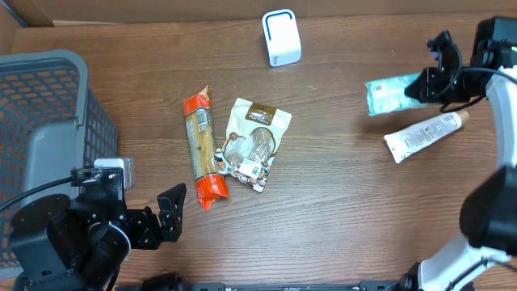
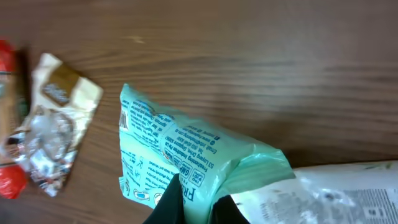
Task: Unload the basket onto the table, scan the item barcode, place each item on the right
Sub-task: 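Carry the packet right and drop it beside the Pantene tube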
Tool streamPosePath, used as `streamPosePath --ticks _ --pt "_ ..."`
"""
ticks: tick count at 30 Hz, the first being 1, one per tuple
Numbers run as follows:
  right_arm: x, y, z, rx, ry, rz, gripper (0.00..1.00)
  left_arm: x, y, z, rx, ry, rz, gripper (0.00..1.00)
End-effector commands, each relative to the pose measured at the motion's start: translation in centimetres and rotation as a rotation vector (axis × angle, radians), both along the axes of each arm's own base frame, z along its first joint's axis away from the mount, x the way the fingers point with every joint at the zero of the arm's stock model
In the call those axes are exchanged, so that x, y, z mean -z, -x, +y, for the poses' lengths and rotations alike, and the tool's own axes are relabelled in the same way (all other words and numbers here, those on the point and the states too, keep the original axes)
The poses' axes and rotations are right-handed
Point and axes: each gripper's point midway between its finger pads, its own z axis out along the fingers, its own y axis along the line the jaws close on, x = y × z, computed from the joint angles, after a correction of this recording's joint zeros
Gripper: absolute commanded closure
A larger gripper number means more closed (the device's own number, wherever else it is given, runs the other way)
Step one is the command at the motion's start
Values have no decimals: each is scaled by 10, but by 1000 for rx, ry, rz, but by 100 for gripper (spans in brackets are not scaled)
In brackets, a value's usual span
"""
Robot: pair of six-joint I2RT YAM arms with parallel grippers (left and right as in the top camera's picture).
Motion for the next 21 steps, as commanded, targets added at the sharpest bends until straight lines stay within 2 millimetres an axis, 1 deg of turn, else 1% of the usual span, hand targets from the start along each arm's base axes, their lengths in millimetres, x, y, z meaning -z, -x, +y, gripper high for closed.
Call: streamPosePath --ticks 1,4,6,8,12,14,15,16,17,18,21 --pt "27 -7 -9 -2 11 35 96 -4 0 1 4 -17 -17 0" --pt "60 -8 -29 37 117 109 96 -4 0 1 4 -17 -17 0" --pt "79 -5 -47 86 205 172 96 -4 0 1 4 -17 -17 0" --pt "89 -2 -61 137 273 216 92 -4 0 1 4 -17 -17 0" --pt "92 1 -74 208 333 245 90 -4 0 1 4 -17 -17 0" --pt "93 3 -78 234 351 262 81 -4 0 1 4 -17 -17 1" --pt "93 5 -78 235 356 271 72 -4 0 1 4 -17 -17 0" --pt "93 7 -78 234 355 277 63 -4 0 1 4 -17 -17 0" --pt "94 8 -78 233 354 283 48 -4 0 1 3 -17 -17 0" --pt "94 10 -77 231 353 291 43 -4 0 1 4 -17 -17 1" --pt "93 14 -76 246 345 311 42 -4 0 1 4 -17 -17 0"
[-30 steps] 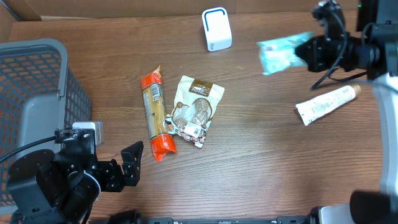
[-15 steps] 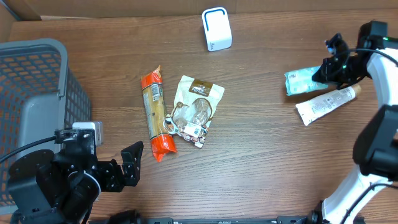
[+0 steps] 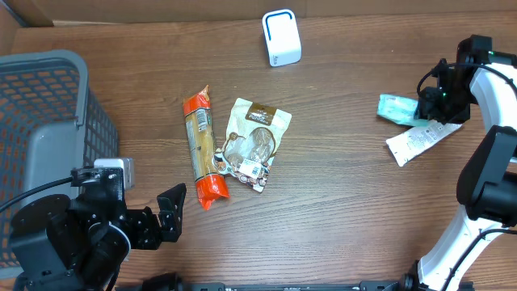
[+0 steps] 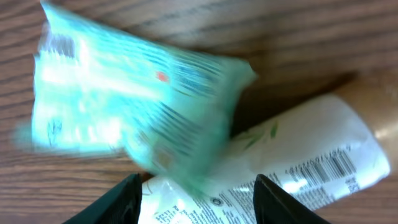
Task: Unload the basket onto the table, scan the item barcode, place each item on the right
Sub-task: 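Carry the packet right and drop it beside the Pantene tube, then move the right gripper over the clear snack bag and lower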
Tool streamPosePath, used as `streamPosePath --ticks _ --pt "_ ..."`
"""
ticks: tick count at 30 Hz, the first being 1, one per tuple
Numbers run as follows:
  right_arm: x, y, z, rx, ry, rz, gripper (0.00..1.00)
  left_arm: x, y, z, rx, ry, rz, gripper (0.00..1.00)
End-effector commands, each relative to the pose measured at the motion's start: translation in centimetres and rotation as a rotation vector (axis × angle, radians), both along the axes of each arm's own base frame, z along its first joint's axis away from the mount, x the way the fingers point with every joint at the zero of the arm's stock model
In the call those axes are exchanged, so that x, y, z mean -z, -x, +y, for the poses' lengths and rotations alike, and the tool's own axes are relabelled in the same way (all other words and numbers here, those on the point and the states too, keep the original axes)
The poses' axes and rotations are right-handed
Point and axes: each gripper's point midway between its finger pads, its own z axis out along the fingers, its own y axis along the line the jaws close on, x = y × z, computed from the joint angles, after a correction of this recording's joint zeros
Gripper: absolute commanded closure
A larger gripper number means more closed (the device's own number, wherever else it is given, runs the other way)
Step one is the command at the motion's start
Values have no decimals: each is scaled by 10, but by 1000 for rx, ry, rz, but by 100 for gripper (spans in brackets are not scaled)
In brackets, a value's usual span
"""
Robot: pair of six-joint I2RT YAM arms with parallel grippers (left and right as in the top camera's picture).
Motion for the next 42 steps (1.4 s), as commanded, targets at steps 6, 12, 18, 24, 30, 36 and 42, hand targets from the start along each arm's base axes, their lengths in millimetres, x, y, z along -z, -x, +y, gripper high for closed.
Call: streamPosePath --ticks 6,12,18,24,30,36,42 --pt "-32 -5 12 34 -31 -7 42 -4 0 1 4 -17 -17 1" --pt "-95 -15 101 -16 -426 -61 23 -4 0 1 4 -17 -17 1" --pt "-103 7 205 -264 -713 -27 0 -4 0 1 3 -17 -17 0" --pt "-58 50 285 -339 -719 140 0 -4 0 1 4 -17 -17 0" --pt "-1 79 332 -216 -649 245 16 -4 0 1 4 -17 -17 0" --pt "37 94 359 -166 -629 232 23 -4 0 1 4 -17 -17 0" --pt "61 101 381 -81 -641 201 24 -4 0 1 4 -17 -17 1"
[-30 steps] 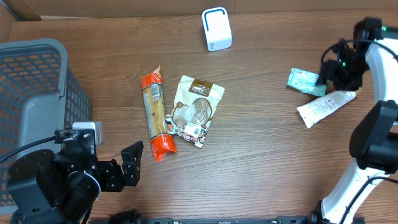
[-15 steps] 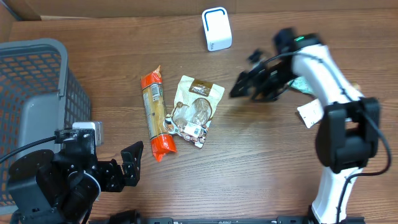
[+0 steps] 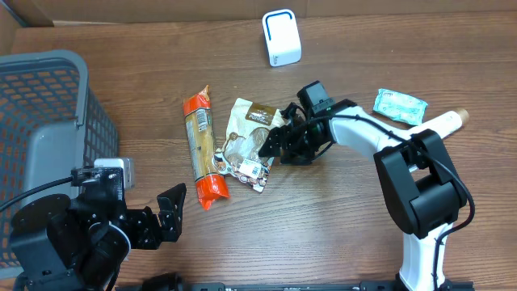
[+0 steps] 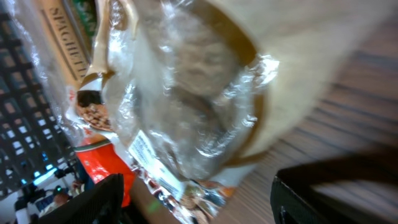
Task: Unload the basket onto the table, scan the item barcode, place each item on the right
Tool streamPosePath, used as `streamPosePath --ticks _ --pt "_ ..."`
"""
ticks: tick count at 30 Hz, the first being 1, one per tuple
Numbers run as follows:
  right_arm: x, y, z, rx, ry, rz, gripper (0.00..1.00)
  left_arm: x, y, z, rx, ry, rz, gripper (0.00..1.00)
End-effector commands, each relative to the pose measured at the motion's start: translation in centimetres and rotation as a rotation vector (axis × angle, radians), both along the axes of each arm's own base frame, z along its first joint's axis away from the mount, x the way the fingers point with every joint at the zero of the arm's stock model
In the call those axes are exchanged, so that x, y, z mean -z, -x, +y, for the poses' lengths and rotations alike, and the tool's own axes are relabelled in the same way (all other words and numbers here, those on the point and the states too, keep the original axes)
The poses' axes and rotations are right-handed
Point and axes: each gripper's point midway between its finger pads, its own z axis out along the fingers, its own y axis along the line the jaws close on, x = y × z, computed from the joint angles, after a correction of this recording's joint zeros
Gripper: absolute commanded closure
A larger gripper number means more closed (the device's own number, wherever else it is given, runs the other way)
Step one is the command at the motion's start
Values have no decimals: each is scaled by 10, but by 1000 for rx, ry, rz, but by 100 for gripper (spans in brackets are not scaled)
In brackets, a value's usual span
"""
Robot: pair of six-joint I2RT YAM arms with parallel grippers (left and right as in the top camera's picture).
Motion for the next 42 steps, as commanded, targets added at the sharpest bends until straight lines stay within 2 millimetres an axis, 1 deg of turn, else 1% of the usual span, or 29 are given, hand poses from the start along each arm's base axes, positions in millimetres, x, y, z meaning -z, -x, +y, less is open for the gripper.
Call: streamPosePath --ticks 1,6,8,10,11,13,17,20,21,23,25,28,29,32,33,35,37,39,40,42 --pt "33 17 -2 126 103 108 24 -4 0 1 4 -17 -17 0" --pt "58 24 0 262 209 117 28 -4 0 1 4 -17 -17 0" --pt "61 24 4 280 219 96 30 -4 0 1 4 -17 -17 0" --pt "60 21 11 281 210 60 33 -4 0 1 4 -17 -17 1" --pt "60 19 13 280 205 43 36 -4 0 1 4 -17 -17 1" --pt "58 15 18 279 193 13 46 -4 0 1 4 -17 -17 1" --pt "57 12 19 277 190 -6 69 -4 0 1 3 -17 -17 0" --pt "58 14 16 272 198 7 78 -4 0 1 3 -17 -17 0" --pt "55 15 17 246 181 2 82 -4 0 1 3 -17 -17 0" --pt "49 16 20 200 146 -5 87 -4 0 1 3 -17 -17 0" --pt "40 18 18 157 140 -12 88 -4 0 1 3 -17 -17 0" --pt "25 23 7 53 171 -48 88 -4 0 1 3 -17 -17 1" --pt "19 27 3 -4 182 -69 87 -4 0 1 3 -17 -17 0" --pt "-2 43 -13 -255 208 -158 84 -4 0 1 3 -17 -17 0" --pt "-7 48 -23 -348 244 -190 82 -4 0 1 3 -17 -17 1" --pt "-10 50 -50 -482 371 -239 74 -4 0 1 3 -17 -17 0" --pt "-7 39 -86 -558 587 -291 65 -4 0 1 3 -17 -17 0" --pt "-5 20 -117 -549 792 -347 57 -4 0 1 3 -17 -17 0" --pt "-6 10 -124 -523 855 -374 56 -4 0 1 3 -17 -17 0" --pt "-11 -7 -130 -451 921 -419 51 -4 0 1 3 -17 -17 0"
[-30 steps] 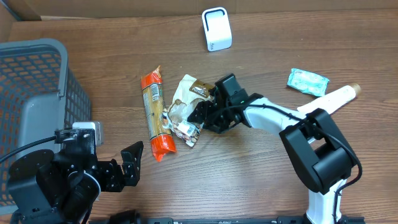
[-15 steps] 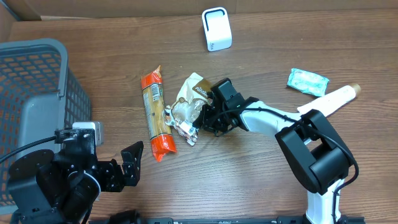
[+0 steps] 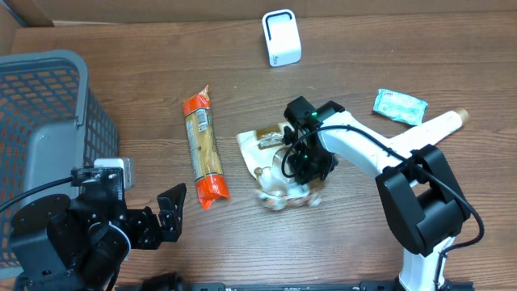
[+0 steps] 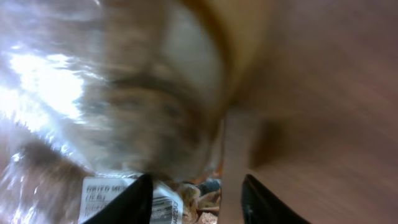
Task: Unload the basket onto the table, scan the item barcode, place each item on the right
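Observation:
The item is a cream and clear pouch of dried food (image 3: 275,166) with a white label, lying askew at the table's middle. My right gripper (image 3: 307,159) is down at its right edge. In the right wrist view the pouch (image 4: 124,87) fills the frame, blurred. The right gripper (image 4: 196,202) is open, and the pouch's labelled corner lies between its black fingers (image 4: 134,202), with bare wood beside the right one. The white scanner (image 3: 281,38) stands at the back centre. My left gripper (image 3: 171,212) rests open at the front left, far from the pouch.
An orange spaghetti packet (image 3: 203,149) lies left of the pouch. A teal packet (image 3: 399,105) and a white tube (image 3: 428,129) lie at the right. A grey mesh basket (image 3: 48,121) stands along the left edge.
The pouch has shifted right and toward the front and has turned. My right gripper has moved with it, lower over its right edge, and its fingers stand closer together. The left arm is unchanged.
My right gripper held the teal packet above the table at the far right. Then it was open, the packet lying beside the white tube. Then it was open at the dried-food pouch in the middle, and now it straddles that pouch's corner, the pouch displaced.

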Tool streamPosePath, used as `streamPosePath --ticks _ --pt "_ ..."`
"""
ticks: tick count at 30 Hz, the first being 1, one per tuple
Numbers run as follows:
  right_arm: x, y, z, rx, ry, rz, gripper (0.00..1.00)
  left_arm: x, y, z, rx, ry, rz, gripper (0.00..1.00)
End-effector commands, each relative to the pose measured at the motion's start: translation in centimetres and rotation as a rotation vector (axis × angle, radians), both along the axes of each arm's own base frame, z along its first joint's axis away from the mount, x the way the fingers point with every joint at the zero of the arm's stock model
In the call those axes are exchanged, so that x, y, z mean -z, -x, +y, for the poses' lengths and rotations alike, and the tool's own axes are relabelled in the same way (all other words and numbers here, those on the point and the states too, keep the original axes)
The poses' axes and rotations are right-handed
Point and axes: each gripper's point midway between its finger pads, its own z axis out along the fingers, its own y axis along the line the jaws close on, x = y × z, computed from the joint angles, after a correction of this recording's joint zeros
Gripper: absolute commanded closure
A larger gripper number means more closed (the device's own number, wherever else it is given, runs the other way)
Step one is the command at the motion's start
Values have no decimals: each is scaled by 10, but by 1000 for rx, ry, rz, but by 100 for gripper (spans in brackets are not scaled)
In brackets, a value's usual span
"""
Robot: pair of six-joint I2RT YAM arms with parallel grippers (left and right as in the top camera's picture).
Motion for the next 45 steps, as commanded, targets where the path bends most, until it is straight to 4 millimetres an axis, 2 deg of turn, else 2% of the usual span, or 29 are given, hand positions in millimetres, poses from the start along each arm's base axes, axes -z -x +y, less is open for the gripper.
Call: streamPosePath --ticks 1,4,9,11,15,17,19,24,28,33,39,45 --pt "-23 -50 -33 -35 196 -239 47 -4 0 1 3 -17 -17 1" --pt "-44 -62 -18 22 117 -254 43 -4 0 1 3 -17 -17 1" --pt "-96 -67 30 22 -121 -215 30 -4 0 1 3 -17 -17 0" --pt "-114 -60 50 56 -236 -161 27 -4 0 1 3 -17 -17 0" --pt "-138 -27 98 53 -500 22 26 -4 0 1 3 -17 -17 1" --pt "-138 -12 114 26 -550 77 27 -4 0 1 3 -17 -17 0" --pt "-128 2 125 19 -539 107 27 -4 0 1 3 -17 -17 1" --pt "-85 33 138 10 -440 149 26 -4 0 1 3 -17 -17 1" --pt "-52 56 122 -6 -324 172 26 -4 0 1 3 -17 -17 0" --pt "-26 66 94 15 -208 189 26 -4 0 1 3 -17 -17 0" --pt "-18 56 44 85 -41 180 30 -4 0 1 3 -17 -17 0" --pt "-16 29 -20 173 145 121 31 -4 0 1 3 -17 -17 0"
